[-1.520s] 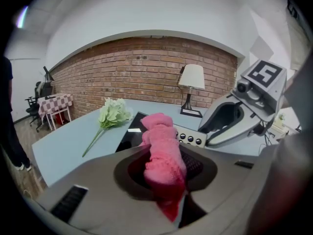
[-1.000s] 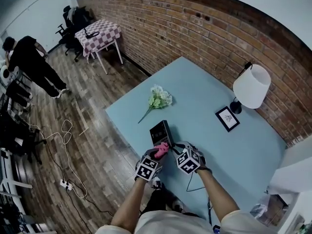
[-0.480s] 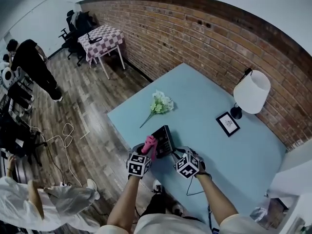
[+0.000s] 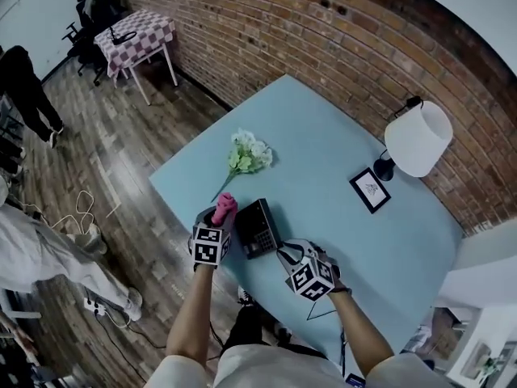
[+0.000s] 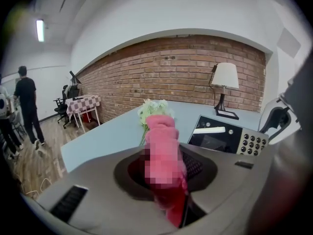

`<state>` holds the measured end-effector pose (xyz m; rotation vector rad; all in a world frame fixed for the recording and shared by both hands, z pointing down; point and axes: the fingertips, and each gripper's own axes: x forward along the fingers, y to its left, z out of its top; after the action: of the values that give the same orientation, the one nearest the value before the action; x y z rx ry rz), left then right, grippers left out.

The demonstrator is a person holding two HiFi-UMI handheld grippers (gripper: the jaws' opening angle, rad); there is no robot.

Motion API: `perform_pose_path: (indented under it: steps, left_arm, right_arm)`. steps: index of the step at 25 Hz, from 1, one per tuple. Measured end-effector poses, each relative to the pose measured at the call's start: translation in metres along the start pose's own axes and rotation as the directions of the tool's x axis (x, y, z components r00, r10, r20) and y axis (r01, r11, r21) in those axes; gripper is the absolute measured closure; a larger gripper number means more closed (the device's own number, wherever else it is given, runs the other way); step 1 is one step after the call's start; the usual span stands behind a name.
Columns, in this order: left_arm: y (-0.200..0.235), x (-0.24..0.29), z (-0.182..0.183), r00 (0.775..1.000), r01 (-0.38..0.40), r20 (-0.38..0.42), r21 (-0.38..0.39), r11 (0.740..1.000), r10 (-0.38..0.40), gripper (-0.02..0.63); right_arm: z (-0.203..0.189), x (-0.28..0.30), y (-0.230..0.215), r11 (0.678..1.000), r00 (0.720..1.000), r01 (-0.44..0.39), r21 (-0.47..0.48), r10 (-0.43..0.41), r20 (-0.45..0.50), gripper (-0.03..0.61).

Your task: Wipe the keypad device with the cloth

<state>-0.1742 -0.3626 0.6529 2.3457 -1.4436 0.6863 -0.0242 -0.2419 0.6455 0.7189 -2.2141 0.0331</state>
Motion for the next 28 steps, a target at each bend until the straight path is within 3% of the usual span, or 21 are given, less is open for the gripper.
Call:
perform_pose_path:
  steps: [5, 10, 15, 28]
  left_arm:
    - [-0.014, 0.028, -0.013, 0.997, 0.079, -0.005, 0.047, 0.996, -0.079, 0.479]
    - [-0.026, 0.024, -0.021, 0.992, 0.123, 0.016, -0.052, 0.991, -0.122, 0.48]
    - [-0.047, 0.009, -0.029, 0.987, 0.16, 0.034, -0.085, 0.984, -0.157, 0.48]
    - [-0.108, -0.042, -0.059, 0.971, 0.234, 0.115, -0.256, 0.938, -0.211, 0.483]
  right_arm:
    - [-0.002, 0.0, -0.001, 1.0, 1.0, -0.012, 0.018, 0.012, -0.008, 0.46]
    - [-0.002, 0.001, -0.002, 0.998, 0.999, -0.047, 0.036, 0.047, 0.005, 0.453]
    - [-0.002, 0.002, -0.002, 0.997, 0.998, -0.062, 0.043, 0.061, 0.009, 0.446]
    - [-0.001, 0.003, -0.002, 0.998, 0.999, -0.05, 0.03, 0.051, -0.009, 0.445]
